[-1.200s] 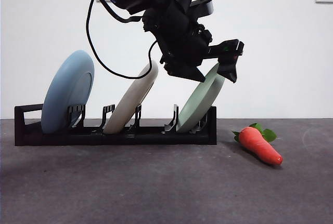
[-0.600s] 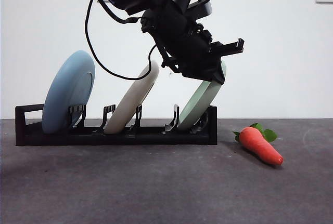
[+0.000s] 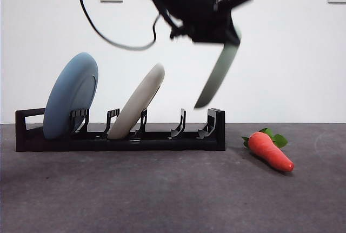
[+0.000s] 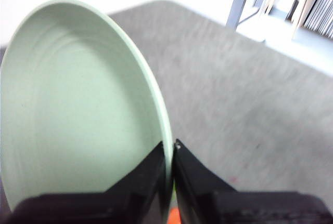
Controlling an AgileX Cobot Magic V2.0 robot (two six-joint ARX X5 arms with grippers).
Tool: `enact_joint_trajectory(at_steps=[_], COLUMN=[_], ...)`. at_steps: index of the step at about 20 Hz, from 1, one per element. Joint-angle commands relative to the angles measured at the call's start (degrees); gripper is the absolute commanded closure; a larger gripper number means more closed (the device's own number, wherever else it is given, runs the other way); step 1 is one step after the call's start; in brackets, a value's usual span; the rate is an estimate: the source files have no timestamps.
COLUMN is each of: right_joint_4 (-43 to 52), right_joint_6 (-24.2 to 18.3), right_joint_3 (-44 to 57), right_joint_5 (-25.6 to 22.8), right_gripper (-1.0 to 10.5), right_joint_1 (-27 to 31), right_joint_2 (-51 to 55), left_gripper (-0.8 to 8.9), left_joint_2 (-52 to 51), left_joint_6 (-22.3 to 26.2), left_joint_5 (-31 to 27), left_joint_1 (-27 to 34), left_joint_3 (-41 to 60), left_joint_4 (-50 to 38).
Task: Take the green plate from the plate rack,put the plate on the table,take the carrot from the table,put the carrot in the plate
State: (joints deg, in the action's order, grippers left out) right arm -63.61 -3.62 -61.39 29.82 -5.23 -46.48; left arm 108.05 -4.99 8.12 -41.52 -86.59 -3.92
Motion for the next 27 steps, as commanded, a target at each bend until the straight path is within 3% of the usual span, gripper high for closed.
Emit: enact_joint_trajectory(at_steps=[1, 3, 6, 9, 14, 16, 18, 21, 27], right_joint_4=[0.13, 0.13, 0.13, 0.15, 0.17, 0.17, 0.17, 0.17, 0.17], right_joint_6=[0.28, 0.28, 0.33, 0.35, 0.79, 0.81, 1.09, 1.25, 2.05], right_joint_3=[-0.17, -0.17, -0.17, -0.17, -0.17, -0.17, -0.17, -0.17, -0.17], right_joint_5=[-0.15, -0.15, -0.13, -0.13, -0.11, -0.11, -0.11, -0.11, -0.04], right_gripper=[3.5, 3.5, 3.5, 3.5, 3.5, 3.5, 3.5, 3.5, 3.5], right_joint_1=[-0.09, -0.09, -0.09, -0.09, -0.09, -0.09, -0.09, -0.09, -0.09], right_joint_2=[0.09, 0.09, 0.09, 0.09, 0.09, 0.09, 0.09, 0.09, 0.09], left_gripper=[8.22, 8.22, 8.2, 8.2, 8.19, 8.19, 8.19, 8.19, 8.19], left_joint_2=[-4.52, -9.73, -18.62, -28.17, -34.53, -33.86, -33.35, -33.07, -31.3], left_joint_6=[0.07, 1.05, 7.72, 14.1, 16.9, 17.0, 16.74, 15.41, 17.07], left_joint_5=[1.25, 1.33, 0.42, -8.76, -20.41, -23.08, -23.8, -29.29, -32.33], left_joint_1=[-0.37, -1.03, -3.08, -6.69, -13.18, -15.47, -17.9, -20.61, -20.87], left_joint_3=[-0.15, -0.15, -0.15, -0.15, -0.13, 0.33, 3.52, 14.34, 37.2], left_joint_4=[0.96, 6.21, 17.14, 32.13, 54.51, 59.71, 59.28, 53.99, 32.61])
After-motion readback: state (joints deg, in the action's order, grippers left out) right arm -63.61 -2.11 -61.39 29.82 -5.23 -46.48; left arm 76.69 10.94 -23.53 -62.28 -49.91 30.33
